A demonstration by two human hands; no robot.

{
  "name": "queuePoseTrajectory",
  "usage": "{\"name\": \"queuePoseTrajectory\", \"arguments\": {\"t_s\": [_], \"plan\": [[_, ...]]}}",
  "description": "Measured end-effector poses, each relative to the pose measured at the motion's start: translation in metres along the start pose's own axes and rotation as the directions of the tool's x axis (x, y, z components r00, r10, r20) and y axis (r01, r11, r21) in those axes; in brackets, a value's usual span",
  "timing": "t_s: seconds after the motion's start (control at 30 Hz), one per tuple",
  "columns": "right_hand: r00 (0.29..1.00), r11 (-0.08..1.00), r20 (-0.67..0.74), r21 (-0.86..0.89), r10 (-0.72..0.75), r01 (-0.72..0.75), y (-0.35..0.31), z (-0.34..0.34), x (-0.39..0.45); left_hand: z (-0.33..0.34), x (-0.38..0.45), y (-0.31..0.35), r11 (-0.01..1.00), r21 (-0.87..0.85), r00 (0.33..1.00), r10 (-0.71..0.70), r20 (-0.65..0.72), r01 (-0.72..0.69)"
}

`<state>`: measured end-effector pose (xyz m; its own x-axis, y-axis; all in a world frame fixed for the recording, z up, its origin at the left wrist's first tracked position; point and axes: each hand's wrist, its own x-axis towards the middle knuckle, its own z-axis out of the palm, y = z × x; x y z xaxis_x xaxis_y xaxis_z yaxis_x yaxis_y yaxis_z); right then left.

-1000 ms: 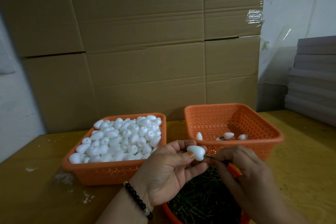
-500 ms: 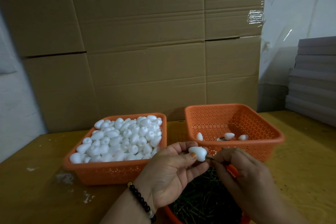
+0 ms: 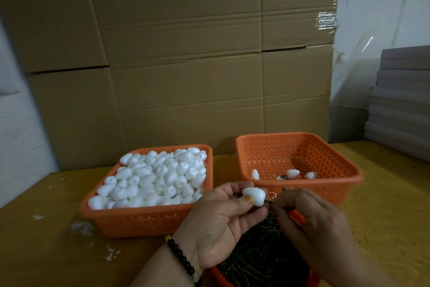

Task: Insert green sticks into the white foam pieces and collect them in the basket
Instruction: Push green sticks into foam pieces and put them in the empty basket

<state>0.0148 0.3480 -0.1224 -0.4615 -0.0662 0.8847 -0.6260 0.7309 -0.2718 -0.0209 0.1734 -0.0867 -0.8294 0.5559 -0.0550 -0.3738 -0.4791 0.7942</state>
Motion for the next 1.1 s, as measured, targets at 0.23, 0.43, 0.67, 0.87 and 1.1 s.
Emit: {"name": "queuePoseTrajectory", "arguments": {"t_s": [0.23,0.43,0.67,0.87,1.1], "plan": [[1.0,1.0,-0.021,-0.004,-0.002,0.001,0.0022,0.0005,0.0002,-0.0004,0.0005,-0.0024,1.0,-0.002,1.0,0.005,-0.005,-0.005],[1.0,0.999,0.02,0.032,0.009,-0.01,0.0011,-0.0023,0.002,-0.0001,0.0008,-0.0035,1.0,0.0,1.0,0.007,-0.019,-0.007],[0.998,1.0,0.052,0.016,-0.02,0.019,0.0028,-0.0019,0.0033,0.0009,0.0013,-0.0052,1.0,-0.003,0.999,0.005,-0.032,-0.006],[0.998,1.0,0.057,0.01,-0.028,0.028,0.0047,-0.0014,0.0026,0.0006,0.0022,-0.0049,1.0,-0.012,0.999,-0.001,-0.039,0.0],[0.997,1.0,0.076,0.009,-0.023,0.023,0.0052,-0.0009,0.0026,0.0006,0.0018,-0.0056,1.0,0.009,0.999,0.002,-0.041,-0.002]]}}
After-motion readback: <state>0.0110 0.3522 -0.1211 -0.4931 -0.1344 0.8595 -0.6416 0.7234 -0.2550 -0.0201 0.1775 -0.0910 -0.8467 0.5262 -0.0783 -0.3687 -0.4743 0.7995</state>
